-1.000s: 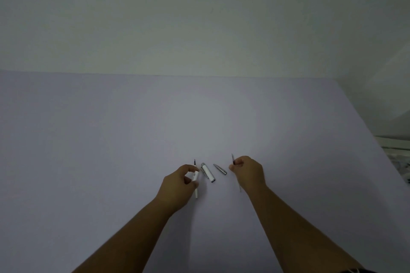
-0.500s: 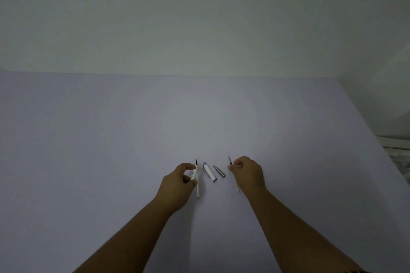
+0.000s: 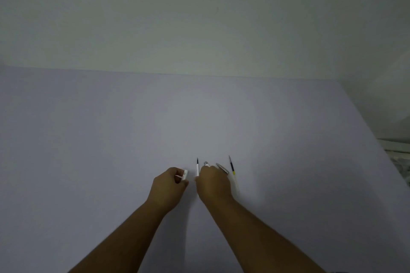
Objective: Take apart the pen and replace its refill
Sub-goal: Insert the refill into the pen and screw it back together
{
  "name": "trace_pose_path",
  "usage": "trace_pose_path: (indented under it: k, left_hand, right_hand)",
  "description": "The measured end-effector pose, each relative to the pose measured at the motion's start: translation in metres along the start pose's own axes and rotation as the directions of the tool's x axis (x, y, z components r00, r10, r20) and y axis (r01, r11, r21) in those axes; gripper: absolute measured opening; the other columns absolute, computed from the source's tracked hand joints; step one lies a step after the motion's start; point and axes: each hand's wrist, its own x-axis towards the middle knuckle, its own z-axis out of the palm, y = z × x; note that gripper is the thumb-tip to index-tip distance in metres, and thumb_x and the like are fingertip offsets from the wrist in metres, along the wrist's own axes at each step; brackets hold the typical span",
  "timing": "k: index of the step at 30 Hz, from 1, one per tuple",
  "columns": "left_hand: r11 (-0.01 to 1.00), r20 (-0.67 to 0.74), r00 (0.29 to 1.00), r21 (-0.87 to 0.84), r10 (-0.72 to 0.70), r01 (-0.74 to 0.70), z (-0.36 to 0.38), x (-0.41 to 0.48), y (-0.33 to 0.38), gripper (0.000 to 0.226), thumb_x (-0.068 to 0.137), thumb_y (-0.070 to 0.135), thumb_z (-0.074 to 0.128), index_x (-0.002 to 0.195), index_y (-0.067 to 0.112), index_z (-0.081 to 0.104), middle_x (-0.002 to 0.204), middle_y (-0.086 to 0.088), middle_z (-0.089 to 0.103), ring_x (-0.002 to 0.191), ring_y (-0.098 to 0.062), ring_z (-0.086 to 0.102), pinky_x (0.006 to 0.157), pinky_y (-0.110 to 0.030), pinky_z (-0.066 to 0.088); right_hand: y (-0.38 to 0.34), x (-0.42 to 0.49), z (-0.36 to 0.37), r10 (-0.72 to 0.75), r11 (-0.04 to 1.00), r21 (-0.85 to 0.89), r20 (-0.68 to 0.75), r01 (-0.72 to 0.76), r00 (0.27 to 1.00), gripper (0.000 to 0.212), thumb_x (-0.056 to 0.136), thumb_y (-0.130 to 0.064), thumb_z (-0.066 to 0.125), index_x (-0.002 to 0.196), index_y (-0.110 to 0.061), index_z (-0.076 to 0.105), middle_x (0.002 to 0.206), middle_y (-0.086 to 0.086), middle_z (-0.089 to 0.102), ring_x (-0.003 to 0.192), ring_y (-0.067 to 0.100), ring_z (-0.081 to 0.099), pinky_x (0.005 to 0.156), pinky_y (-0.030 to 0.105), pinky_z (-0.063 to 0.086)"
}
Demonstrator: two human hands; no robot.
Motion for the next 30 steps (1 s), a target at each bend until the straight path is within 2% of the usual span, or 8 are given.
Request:
trace_pose_path:
  k: [4,7,9,13,18,20,25,30]
  left_hand:
    - [1.0,-0.005,1.0,-0.005,-0.019,0.019,-0.004,-0.001,-0.006,0.023,0.088,0.021,0.061,0.11,0.014,0.062,0.103,-0.008,0.069,0.081,-0.02,0.061,0.077,-0.036,0.057]
    - [1.0,-0.001,1.0,0.006,-0.016,0.016,-0.005,0.0,-0.009,0.022,0.088,0.021,0.061,0.109,0.016,0.064,0.102,-0.007,0.071,0.081,-0.017,0.061,0.065,-0.022,0.051]
    - [1.0,0.001,1.0,0.028,-0.002,0.002,-0.007,-0.001,-0.009,0.022,0.088,0.021,0.062,0.109,0.016,0.065,0.104,-0.005,0.071,0.081,-0.014,0.06,0.058,-0.014,0.041]
    - [0.998,0.012,1.0,0.061,0.021,-0.021,-0.008,-0.002,-0.005,0.023,0.088,0.022,0.063,0.11,0.016,0.067,0.109,-0.004,0.07,0.085,-0.012,0.056,0.066,-0.013,0.039]
    - [0.997,0.023,0.998,0.05,0.051,-0.052,-0.005,-0.004,0.002,0.02,0.088,0.019,0.064,0.107,0.016,0.068,0.107,-0.004,0.071,0.085,-0.012,0.057,0.061,-0.011,0.038]
    - [0.997,0.021,0.998,0.044,0.055,-0.055,-0.004,-0.005,0.005,0.021,0.088,0.019,0.063,0.108,0.015,0.068,0.107,-0.004,0.071,0.085,-0.013,0.057,0.07,-0.017,0.04]
    - [0.998,0.009,0.998,0.004,0.06,-0.06,-0.002,-0.008,0.009,0.022,0.087,0.018,0.064,0.109,0.015,0.068,0.107,-0.005,0.071,0.086,-0.012,0.057,0.067,-0.015,0.038]
    - [0.997,0.024,0.997,-0.034,0.072,-0.071,0.001,-0.011,0.014,0.022,0.086,0.018,0.065,0.108,0.016,0.069,0.095,0.0,0.066,0.087,-0.013,0.057,0.06,-0.009,0.037]
  right_hand:
    - [-0.009,0.0,0.005,0.094,0.996,0.007,0.05,-0.094,0.994,0.028,0.091,-0.004,0.045,0.115,-0.005,0.06,0.126,0.014,0.062,0.115,0.03,0.059,0.093,0.037,0.05]
    - [-0.013,-0.002,0.004,0.155,0.978,0.134,0.046,-0.159,0.987,0.025,0.09,-0.01,0.046,0.107,-0.003,0.062,0.12,0.014,0.065,0.109,0.03,0.062,0.087,0.036,0.051]
    - [-0.014,-0.002,-0.001,0.173,0.945,0.285,-0.013,-0.162,0.985,0.025,0.088,-0.019,0.048,0.099,-0.003,0.063,0.104,0.014,0.068,0.097,0.03,0.064,0.08,0.036,0.051]
    - [-0.013,-0.004,-0.018,0.222,0.745,0.663,-0.151,-0.067,0.963,0.02,0.088,-0.021,0.054,0.092,-0.004,0.063,0.078,0.003,0.06,0.073,0.019,0.055,0.067,0.027,0.043]
    - [-0.007,-0.003,-0.022,0.245,0.637,0.77,-0.155,-0.038,0.957,0.013,0.089,-0.021,0.056,0.084,-0.01,0.06,0.067,-0.005,0.054,0.06,0.011,0.047,0.067,0.029,0.041]
    - [-0.004,-0.004,-0.02,0.26,0.619,0.783,-0.132,-0.061,0.957,0.015,0.089,-0.023,0.055,0.082,-0.01,0.059,0.069,-0.001,0.058,0.061,0.012,0.049,0.067,0.033,0.045]
    - [0.004,-0.006,-0.014,0.316,0.516,0.853,-0.103,-0.079,0.943,0.015,0.084,-0.027,0.058,0.077,-0.014,0.061,0.085,0.015,0.071,0.082,0.034,0.065,0.081,0.048,0.054]
    - [0.011,-0.009,-0.016,0.333,0.425,0.9,-0.055,-0.098,0.941,0.013,0.086,-0.022,0.06,0.073,-0.02,0.061,0.089,0.015,0.072,0.076,0.024,0.061,0.08,0.043,0.054]
